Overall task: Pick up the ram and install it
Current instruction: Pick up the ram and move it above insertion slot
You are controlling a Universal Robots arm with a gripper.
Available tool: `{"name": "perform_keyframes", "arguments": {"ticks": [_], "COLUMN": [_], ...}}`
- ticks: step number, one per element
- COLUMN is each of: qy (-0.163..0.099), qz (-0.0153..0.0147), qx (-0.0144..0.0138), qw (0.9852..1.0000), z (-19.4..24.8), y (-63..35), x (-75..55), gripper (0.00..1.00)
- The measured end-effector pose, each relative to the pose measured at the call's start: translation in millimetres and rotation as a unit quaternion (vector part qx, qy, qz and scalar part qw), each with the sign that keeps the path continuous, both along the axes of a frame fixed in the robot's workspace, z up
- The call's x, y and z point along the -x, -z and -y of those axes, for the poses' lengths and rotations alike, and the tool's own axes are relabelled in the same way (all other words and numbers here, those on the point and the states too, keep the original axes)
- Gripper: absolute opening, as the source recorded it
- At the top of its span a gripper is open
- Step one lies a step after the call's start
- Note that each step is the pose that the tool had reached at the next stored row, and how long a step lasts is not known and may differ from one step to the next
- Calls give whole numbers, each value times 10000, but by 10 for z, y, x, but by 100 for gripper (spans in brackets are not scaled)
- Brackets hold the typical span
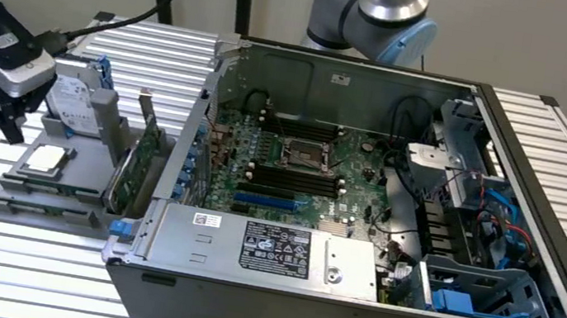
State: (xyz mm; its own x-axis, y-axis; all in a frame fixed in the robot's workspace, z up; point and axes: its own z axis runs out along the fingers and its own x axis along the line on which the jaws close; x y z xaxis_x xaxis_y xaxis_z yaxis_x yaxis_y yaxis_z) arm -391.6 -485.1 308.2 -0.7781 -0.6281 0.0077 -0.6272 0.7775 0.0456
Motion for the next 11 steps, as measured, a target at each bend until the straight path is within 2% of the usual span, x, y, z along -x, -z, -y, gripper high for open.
{"name": "perform_keyframes", "arguments": {"ticks": [3,6,11], "qy": [-274,-544,-998], "qz": [0,1,0], "qx": [0,0,0], "qw": [9996,9985,9950], "z": [0,0,0], "y": [30,59,108], "x": [1,0,0], "gripper": [0,0,0]}}
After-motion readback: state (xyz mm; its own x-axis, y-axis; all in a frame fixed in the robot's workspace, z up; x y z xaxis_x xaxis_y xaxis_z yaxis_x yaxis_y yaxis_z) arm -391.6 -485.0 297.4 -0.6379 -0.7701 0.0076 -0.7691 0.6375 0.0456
